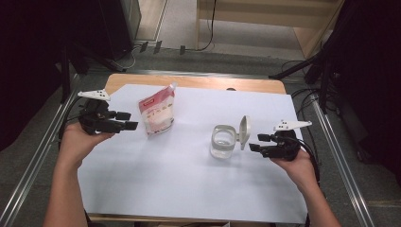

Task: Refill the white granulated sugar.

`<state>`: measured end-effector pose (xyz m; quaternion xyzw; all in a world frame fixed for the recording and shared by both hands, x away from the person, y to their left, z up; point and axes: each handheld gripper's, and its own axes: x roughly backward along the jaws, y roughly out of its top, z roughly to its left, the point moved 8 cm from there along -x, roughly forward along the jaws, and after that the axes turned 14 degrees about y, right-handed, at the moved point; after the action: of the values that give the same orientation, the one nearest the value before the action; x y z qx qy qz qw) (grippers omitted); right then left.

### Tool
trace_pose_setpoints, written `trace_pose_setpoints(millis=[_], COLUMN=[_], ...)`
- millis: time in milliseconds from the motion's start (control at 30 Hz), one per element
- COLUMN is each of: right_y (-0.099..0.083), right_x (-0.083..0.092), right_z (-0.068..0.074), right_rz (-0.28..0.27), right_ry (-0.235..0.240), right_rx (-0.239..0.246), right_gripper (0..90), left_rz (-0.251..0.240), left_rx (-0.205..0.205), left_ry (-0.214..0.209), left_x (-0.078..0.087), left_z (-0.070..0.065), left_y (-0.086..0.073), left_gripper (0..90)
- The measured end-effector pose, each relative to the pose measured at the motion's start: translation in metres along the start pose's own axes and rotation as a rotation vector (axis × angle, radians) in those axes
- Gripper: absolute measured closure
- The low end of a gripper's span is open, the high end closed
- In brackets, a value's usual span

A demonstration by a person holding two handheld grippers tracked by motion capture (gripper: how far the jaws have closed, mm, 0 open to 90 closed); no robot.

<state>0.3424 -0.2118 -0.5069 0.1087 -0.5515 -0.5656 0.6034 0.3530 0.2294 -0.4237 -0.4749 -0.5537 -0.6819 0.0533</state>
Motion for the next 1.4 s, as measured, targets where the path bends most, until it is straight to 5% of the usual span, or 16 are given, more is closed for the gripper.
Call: trace_pose_setpoints(millis=[400, 800, 1067, 1400], right_y=[-0.005, -0.014, -0.015, -0.012], right_x=[0.003, 0.009, 0.007, 0.0], right_z=[0.002, 0.004, 0.008, 0.017], right_rz=[0.002, 0.006, 0.013, 0.024], right_ry=[-0.016, -0.034, -0.03, -0.008], right_rx=[-0.004, -0.015, -0.009, 0.027], right_gripper=[40.3, 40.5, 40.6, 42.6], left_rz=[0.006, 0.008, -0.011, -0.021], left_rx=[0.014, 0.026, 0.082, 0.081], left_ry=[0.03, 0.022, 0.05, 0.059], left_x=[-0.024, -0.048, -0.054, -0.059], left_z=[0.007, -0.001, 0.0, -0.001], left_y=[0.012, 0.028, 0.036, 0.035], left_gripper=[44.7, 51.4, 65.7, 81.7])
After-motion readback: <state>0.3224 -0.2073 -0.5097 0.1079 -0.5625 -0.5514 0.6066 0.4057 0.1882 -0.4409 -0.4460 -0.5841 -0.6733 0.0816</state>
